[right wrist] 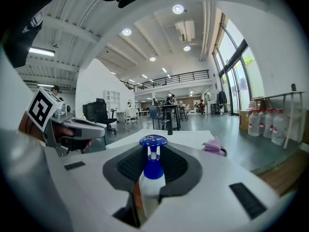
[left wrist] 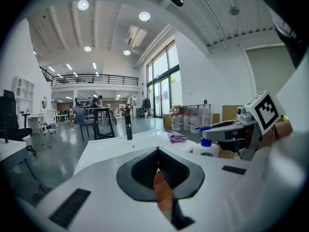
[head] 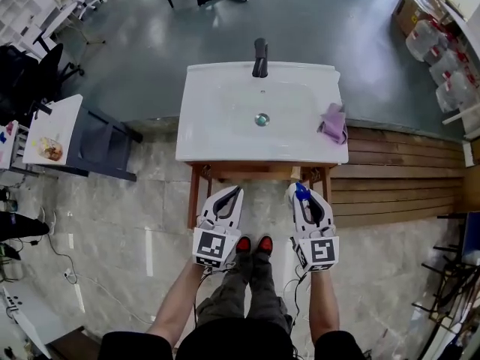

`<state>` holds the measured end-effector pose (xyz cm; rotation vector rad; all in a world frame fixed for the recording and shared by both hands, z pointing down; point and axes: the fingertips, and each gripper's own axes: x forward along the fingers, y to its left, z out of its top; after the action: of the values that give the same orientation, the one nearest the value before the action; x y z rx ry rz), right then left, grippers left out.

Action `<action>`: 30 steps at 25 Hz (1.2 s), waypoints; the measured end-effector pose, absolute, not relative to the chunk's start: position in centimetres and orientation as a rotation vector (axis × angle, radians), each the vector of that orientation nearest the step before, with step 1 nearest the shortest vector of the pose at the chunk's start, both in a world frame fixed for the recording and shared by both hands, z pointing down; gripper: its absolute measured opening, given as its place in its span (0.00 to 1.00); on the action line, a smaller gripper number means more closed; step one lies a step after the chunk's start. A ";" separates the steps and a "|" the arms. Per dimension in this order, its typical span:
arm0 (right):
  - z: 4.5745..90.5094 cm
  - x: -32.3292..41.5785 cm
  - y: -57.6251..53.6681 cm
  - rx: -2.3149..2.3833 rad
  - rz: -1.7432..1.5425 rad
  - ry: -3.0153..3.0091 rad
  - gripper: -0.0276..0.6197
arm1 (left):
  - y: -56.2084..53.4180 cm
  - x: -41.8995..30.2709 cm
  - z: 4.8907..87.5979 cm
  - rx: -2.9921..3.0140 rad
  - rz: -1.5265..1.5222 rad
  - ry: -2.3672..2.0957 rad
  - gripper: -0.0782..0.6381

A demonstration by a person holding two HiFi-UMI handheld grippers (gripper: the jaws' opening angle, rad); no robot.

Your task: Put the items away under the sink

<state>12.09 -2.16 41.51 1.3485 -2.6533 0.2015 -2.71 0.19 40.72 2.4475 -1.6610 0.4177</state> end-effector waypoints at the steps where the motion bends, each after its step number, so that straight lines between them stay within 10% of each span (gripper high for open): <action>1: 42.2 11.9 -2.1 1.353 0.209 -2.649 0.19 | 0.2 -2.8 41.2 2.449 0.421 -1.654 0.12; 30: 69.5 11.2 -3.9 1.380 0.294 -2.571 0.19 | -1.2 -3.4 67.4 2.430 0.416 -1.584 0.12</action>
<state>11.20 -3.92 69.48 1.3804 -2.5710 0.2937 -3.37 -1.21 67.39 2.4302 -1.5837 0.4160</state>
